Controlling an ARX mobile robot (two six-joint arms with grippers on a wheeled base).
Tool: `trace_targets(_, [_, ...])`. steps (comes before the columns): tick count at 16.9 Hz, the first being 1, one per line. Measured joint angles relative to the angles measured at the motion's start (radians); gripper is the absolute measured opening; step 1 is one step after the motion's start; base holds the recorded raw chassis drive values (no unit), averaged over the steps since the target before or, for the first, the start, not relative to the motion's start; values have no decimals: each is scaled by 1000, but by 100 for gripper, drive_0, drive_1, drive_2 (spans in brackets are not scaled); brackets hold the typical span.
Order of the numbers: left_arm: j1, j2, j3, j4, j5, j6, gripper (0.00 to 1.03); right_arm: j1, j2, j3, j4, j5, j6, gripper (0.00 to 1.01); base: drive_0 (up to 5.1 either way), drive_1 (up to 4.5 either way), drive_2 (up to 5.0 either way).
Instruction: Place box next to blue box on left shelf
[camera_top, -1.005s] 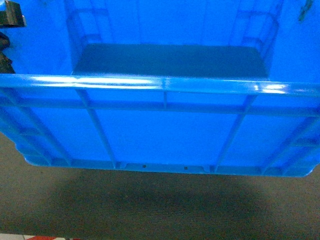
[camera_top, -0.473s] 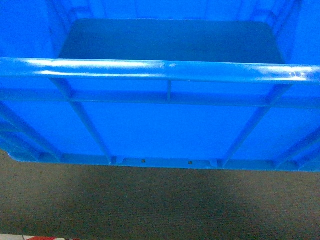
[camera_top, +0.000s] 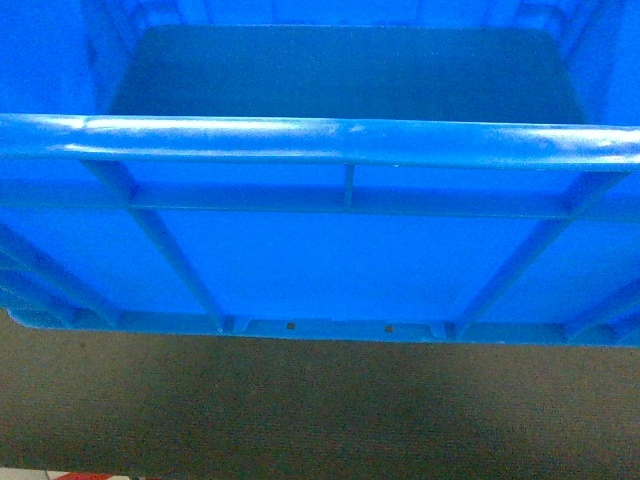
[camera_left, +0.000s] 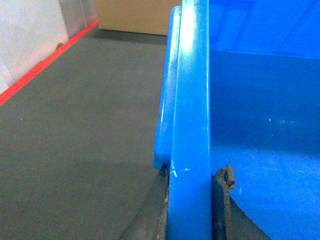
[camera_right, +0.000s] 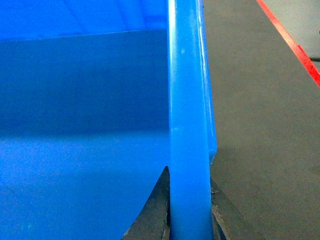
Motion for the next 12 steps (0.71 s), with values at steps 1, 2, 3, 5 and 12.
trace_targets(1, [-1,-4,-1,1,-2,1,10,6,-13,-18,29,5,-6,9,0,0,0])
trace_targets(2, [-1,-6,-1,5,-2,2,10,8,-18,-21,35,12,-9,9,0,0,0])
trace_targets(3, [-2,-7,-1,7,-2,2,10,10,-19,-21,36,14,-11,9,0,0,0])
trace_targets(5, [-2,-7,-1,5,-2,3,10,10,-19,-21,35,15,-11,9,0,0,0])
trace_targets(12, [-2,-7,-1,5,-2,3,10,11,-19,-21,37,15,-12,9,-16,-16,-16])
